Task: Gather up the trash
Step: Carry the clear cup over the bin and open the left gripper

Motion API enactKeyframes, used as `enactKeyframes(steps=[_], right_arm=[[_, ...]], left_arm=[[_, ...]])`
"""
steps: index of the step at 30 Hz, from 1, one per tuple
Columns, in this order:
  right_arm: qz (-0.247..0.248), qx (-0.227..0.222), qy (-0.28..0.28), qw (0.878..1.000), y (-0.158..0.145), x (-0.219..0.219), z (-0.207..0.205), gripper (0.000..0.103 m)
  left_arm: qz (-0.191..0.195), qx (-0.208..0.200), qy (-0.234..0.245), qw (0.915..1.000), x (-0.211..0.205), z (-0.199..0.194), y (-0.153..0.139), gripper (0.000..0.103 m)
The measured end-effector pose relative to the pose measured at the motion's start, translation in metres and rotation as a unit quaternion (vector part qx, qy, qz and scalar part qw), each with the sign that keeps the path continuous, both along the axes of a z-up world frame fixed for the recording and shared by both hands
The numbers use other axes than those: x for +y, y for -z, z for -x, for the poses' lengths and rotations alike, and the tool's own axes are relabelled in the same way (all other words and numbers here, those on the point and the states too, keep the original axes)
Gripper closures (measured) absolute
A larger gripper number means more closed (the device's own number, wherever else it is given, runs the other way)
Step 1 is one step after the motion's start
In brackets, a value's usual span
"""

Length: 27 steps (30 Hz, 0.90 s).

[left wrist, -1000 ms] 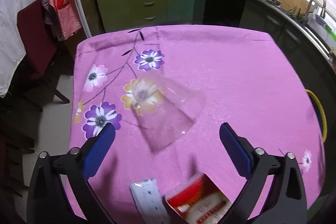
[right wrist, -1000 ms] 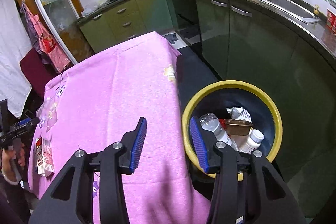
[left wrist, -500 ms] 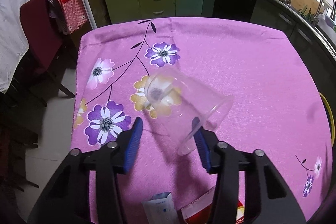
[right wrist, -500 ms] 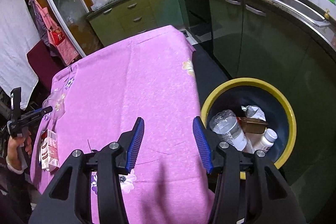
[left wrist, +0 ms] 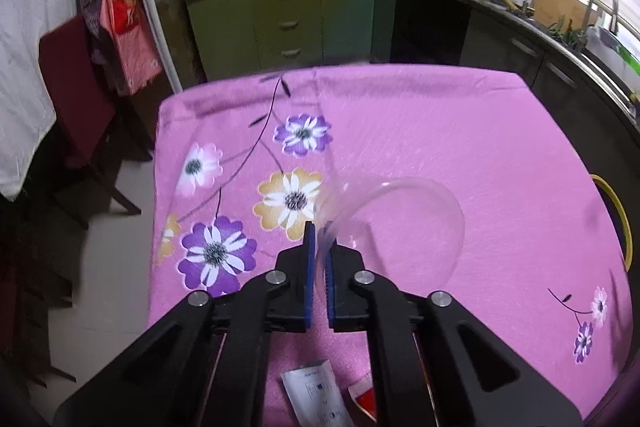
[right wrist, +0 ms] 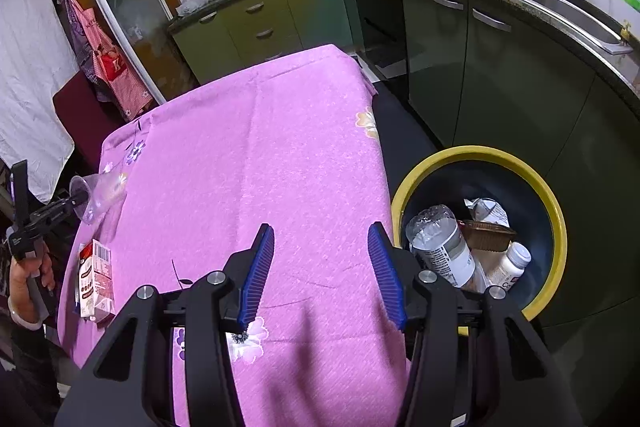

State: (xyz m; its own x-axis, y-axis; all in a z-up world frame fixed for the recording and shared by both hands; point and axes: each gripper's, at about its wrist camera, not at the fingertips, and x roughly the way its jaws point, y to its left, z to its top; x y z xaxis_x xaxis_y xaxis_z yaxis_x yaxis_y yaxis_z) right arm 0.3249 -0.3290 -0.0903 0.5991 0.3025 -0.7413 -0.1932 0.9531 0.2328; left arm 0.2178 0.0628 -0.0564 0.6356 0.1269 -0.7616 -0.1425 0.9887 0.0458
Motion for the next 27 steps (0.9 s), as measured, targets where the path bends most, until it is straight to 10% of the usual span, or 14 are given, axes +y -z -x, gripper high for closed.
enactKeyframes(steps=[13,27], right_arm=[[-0.012,-0.024,0.030,0.999,-0.013,-0.033,0.028,0.054],[-0.039,-0.041,0.174,0.983,-0.010,-0.165,0.096,0.049]], left_arm=[[0.011,-0.034,0.127,0.9913,-0.076,0.014,-0.058,0.099],[0.035,0.001,0.362,0.9314,-0.305,-0.040,-0.068,0.099]])
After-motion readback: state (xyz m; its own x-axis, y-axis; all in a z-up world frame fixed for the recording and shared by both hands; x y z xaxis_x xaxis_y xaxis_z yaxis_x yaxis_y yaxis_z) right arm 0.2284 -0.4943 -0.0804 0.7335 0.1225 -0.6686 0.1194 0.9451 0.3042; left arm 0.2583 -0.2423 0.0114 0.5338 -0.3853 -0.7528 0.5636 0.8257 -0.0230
